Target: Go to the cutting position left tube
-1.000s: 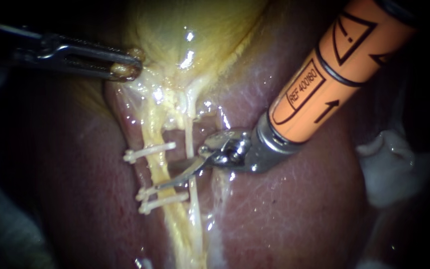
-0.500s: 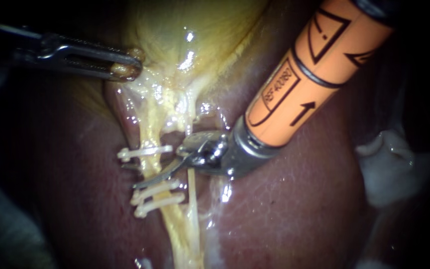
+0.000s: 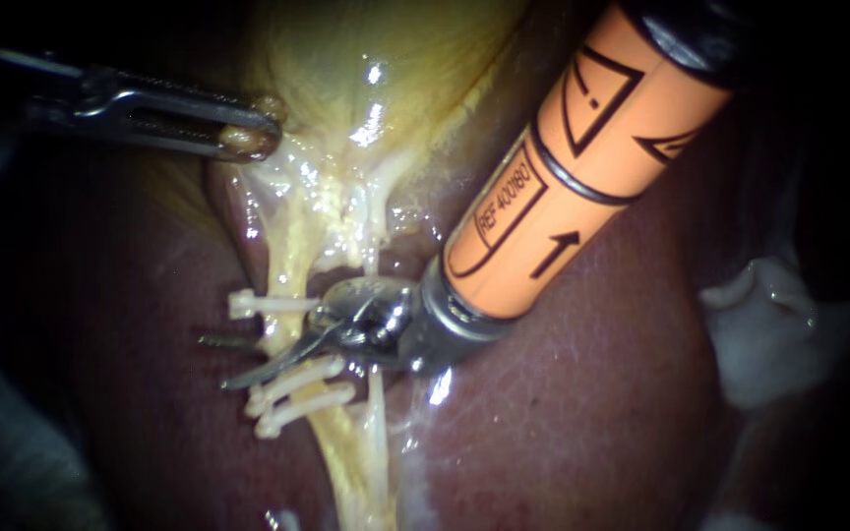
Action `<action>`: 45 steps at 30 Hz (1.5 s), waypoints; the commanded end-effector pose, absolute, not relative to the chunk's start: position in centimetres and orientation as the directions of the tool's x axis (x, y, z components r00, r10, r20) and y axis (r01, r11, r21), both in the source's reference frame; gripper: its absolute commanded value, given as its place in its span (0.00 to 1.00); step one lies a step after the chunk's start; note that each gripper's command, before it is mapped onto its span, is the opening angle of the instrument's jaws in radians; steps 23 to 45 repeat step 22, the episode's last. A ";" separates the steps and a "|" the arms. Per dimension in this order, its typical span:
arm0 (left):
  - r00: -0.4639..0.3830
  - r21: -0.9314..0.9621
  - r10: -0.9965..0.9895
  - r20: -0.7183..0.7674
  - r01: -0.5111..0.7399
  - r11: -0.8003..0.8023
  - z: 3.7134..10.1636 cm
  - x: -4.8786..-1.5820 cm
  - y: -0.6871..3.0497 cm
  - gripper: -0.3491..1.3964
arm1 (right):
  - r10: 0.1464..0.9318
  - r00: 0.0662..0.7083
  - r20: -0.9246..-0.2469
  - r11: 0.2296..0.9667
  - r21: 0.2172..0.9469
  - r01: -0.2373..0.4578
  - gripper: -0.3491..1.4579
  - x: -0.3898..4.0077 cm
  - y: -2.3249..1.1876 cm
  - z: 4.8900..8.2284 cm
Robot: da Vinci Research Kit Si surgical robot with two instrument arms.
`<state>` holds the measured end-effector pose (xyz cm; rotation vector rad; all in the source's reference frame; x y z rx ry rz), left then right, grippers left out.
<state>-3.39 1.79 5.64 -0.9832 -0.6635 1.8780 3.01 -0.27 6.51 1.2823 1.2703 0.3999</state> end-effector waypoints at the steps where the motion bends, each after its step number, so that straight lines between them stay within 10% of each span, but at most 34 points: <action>1: -0.291 -0.758 0.885 -0.364 -0.460 -0.463 5.64 -3.38 1.79 0.00 | 0.812 0.336 -0.477 0.333 0.852 0.404 0.96 2.98 -0.26 6.46; 45: -0.292 -0.758 0.885 -0.364 -0.459 -0.463 5.64 -3.38 1.80 0.00 | 0.803 0.319 -0.502 0.352 0.834 0.425 0.94 2.94 -0.23 6.16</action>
